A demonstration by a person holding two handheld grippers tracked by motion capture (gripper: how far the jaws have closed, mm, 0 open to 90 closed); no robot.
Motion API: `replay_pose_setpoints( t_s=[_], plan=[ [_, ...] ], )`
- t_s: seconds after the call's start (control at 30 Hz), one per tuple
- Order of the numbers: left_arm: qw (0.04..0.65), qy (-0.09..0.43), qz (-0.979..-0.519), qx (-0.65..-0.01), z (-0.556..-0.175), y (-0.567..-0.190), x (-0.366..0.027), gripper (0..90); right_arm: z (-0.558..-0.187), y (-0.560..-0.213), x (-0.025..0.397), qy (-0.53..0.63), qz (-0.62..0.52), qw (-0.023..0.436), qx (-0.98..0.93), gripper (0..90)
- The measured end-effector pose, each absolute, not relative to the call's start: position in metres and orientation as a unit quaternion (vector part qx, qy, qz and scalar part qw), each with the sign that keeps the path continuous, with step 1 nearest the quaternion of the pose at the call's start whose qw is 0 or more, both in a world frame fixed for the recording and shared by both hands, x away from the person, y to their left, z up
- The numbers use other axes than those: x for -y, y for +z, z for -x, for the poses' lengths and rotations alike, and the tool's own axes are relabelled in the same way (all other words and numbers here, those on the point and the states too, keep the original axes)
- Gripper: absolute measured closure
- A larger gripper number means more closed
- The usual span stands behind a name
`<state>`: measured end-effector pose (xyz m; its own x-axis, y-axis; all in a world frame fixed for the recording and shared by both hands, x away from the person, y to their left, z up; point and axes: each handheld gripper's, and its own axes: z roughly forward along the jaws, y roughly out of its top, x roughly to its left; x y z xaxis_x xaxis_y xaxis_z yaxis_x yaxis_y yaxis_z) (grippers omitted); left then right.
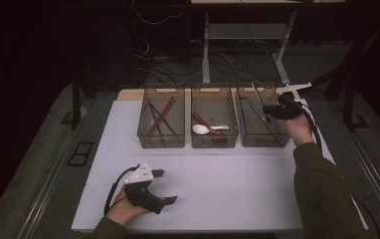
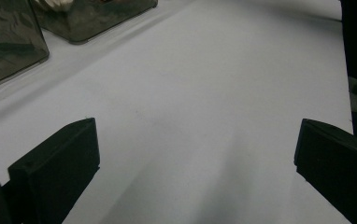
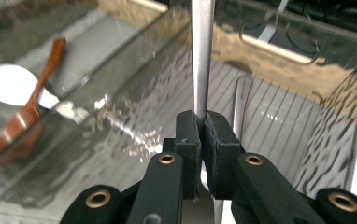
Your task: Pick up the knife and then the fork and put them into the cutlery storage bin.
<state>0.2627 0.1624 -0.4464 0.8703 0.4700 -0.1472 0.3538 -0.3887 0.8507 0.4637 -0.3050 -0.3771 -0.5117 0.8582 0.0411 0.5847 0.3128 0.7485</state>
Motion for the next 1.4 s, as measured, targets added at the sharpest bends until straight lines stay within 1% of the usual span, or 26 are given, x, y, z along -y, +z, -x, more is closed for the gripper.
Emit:
replay_pose_setpoints(
  t_s=[0.17, 0.5, 0.57, 0.67, 0.9, 0.97, 1.1, 1.27, 1.4],
  plan=[
    [0.494, 0.059, -0.831, -0.248, -0.263, -0.447, -0.162, 0.0, -0.467, -0.387, 0.303, 0.314, -0.449, 0.174, -0.818, 84.0],
    [0.492, 0.058, -0.833, -0.246, -0.263, -0.447, -0.162, 0.0, -0.468, -0.397, 0.303, 0.266, -0.447, 0.131, -0.844, 83.7],
    [0.493, 0.058, -0.833, -0.246, -0.263, -0.447, -0.162, 0.0, -0.468, -0.399, 0.303, 0.260, -0.445, 0.128, -0.847, 83.6],
    [0.492, 0.058, -0.833, -0.245, -0.263, -0.447, -0.162, 0.0, -0.468, -0.397, 0.305, 0.268, -0.451, 0.122, -0.843, 79.2],
    [0.493, 0.058, -0.832, -0.247, -0.263, -0.447, -0.162, 0.0, -0.466, -0.393, 0.311, 0.284, -0.461, 0.126, -0.831, 68.8],
    [0.494, 0.058, -0.831, -0.248, -0.263, -0.446, -0.162, 0.0, -0.466, -0.391, 0.313, 0.292, -0.465, 0.129, -0.826, 63.7],
    [0.494, 0.059, -0.831, -0.250, -0.263, -0.447, -0.162, 0.0, -0.463, -0.385, 0.316, 0.317, -0.469, 0.127, -0.815, 56.7],
    [0.493, 0.057, -0.831, -0.251, -0.264, -0.447, -0.162, 0.0, -0.459, -0.379, 0.316, 0.343, -0.470, 0.138, -0.802, 44.9],
    [0.498, 0.061, -0.827, -0.255, -0.265, -0.446, -0.163, 0.0, -0.455, -0.376, 0.315, 0.357, -0.474, 0.147, -0.791, 37.4]
  ],
)
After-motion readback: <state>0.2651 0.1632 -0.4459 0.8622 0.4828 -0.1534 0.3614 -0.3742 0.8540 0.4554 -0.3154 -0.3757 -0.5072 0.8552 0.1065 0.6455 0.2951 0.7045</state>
